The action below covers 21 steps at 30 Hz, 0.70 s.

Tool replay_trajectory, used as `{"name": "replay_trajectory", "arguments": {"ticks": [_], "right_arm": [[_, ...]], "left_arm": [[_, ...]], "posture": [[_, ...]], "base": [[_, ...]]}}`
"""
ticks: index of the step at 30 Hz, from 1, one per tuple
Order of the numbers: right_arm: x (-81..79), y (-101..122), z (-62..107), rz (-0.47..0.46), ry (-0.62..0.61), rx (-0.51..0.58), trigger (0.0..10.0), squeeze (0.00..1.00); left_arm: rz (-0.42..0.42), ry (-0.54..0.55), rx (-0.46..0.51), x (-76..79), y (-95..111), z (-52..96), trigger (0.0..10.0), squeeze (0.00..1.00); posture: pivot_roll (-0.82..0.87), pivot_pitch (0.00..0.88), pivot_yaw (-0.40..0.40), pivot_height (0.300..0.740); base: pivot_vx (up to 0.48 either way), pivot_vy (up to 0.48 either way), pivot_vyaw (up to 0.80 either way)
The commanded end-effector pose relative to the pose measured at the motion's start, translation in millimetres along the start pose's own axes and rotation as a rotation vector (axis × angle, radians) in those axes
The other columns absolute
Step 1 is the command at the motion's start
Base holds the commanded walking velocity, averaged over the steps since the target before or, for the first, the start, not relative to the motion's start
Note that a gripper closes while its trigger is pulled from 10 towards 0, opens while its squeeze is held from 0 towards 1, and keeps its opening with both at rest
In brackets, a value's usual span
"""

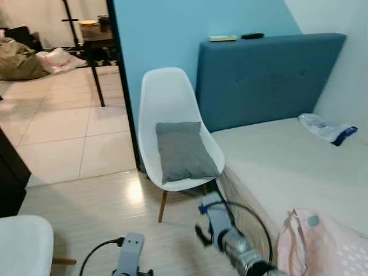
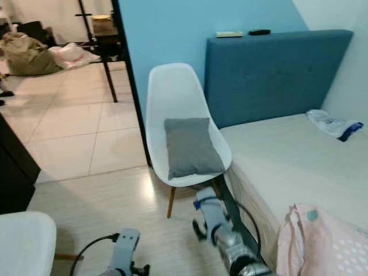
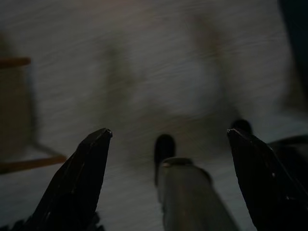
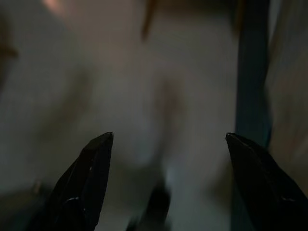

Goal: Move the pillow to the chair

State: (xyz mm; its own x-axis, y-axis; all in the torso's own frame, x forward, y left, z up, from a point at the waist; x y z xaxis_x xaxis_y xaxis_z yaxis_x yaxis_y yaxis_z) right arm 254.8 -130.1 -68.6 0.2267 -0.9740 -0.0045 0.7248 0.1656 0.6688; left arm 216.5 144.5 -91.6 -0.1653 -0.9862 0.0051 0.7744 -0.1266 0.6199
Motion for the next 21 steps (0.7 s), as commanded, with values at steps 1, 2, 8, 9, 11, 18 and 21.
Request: {"name": "replay_trajectory", "arguments": {"ticks": [1,2,8,9,11,18,21], "right_arm": [[0.2,-34.5,5.0,-0.124,-0.019,-0.128,10.0,0.00],[4.9,-38.3,6.3,-0.174,-0.040,-0.139,10.0,0.00],[18.4,-51.8,11.6,-0.178,-0.057,-0.172,10.0,0.00],[18.4,-51.8,11.6,-0.178,-0.057,-0.172,10.0,0.00],[13.7,-70.0,16.4,-0.148,-0.020,-0.225,10.0,0.00],[19.9,-85.7,22.5,-0.171,-0.043,-0.259,10.0,0.00],[25.3,-73.4,20.0,-0.207,-0.035,-0.200,10.0,0.00]], "left_arm": [[-0.009,0.024,-0.026,-5.4,-12.0,2.7,10.0,0.00],[-0.010,0.028,-0.034,-6.6,-15.6,3.6,10.0,0.00],[-0.006,0.060,-0.114,-13.6,-45.9,11.6,10.0,0.00],[-0.006,0.060,-0.114,-13.6,-45.9,11.6,10.0,0.00],[0.035,0.096,-0.137,-18.3,-58.3,16.0,10.0,0.00],[0.070,0.097,-0.128,-17.4,-58.7,16.2,10.0,0.00],[0.027,0.083,-0.143,-15.3,-58.9,15.7,10.0,0.00]], "posture": [[0.06,0.000,-0.055,0.740],[0.06,0.000,-0.055,0.740],[0.07,0.000,-0.066,0.740],[0.07,0.000,-0.066,0.740],[0.12,0.000,-0.088,0.740],[0.08,0.000,-0.066,0.740],[0.06,0.000,-0.039,0.740]], "base": [[0.000,0.000,0.00],[0.000,0.000,0.00],[0.000,0.000,0.00],[0.000,0.000,0.00],[0.000,0.000,-0.80],[0.000,0.000,-0.80],[0.000,0.000,-0.80]]}}
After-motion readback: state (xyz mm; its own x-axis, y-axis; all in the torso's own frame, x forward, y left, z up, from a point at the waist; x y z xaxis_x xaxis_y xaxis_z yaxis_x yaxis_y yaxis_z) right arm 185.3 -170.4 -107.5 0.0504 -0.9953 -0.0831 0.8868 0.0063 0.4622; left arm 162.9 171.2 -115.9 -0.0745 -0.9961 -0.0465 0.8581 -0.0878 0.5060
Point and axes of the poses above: a point about 5 cm out from each wrist's last joint towards the gripper, its own z axis pointing back from the gripper into the wrist, its own y axis along the axis of the wrist's last joint, x = y × z, the point moved 2 cm from there along -z, pointing out of the wrist towards the gripper, and after that the axes turned 3 degrees about -z, right-handed, at the moved point
